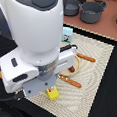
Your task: Interact with the objects in diverse but meaningful ways.
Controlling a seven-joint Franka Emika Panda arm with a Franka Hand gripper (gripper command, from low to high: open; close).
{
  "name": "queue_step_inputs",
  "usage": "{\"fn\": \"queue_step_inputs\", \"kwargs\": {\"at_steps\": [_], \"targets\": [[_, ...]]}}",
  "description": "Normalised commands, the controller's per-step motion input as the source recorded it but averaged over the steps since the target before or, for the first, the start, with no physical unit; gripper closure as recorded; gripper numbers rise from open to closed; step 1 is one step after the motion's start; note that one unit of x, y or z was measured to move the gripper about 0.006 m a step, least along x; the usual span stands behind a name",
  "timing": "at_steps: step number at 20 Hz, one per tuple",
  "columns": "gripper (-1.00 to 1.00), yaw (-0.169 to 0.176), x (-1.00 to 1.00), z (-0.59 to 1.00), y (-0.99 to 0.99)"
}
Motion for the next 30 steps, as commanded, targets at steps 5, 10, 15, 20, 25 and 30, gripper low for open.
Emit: {"fn": "queue_step_inputs", "kwargs": {"at_steps": [5,10,15,20,25,30], "targets": [[-1.00,-0.004,-0.97,0.05,0.47],[-1.00,0.000,-0.99,0.00,0.52],[-1.00,0.000,-1.00,0.00,0.48],[-1.00,-0.018,-0.96,-0.10,0.34],[-1.00,-0.075,-0.86,-0.28,0.12],[-1.00,-0.158,-0.66,-0.32,0.00]]}}
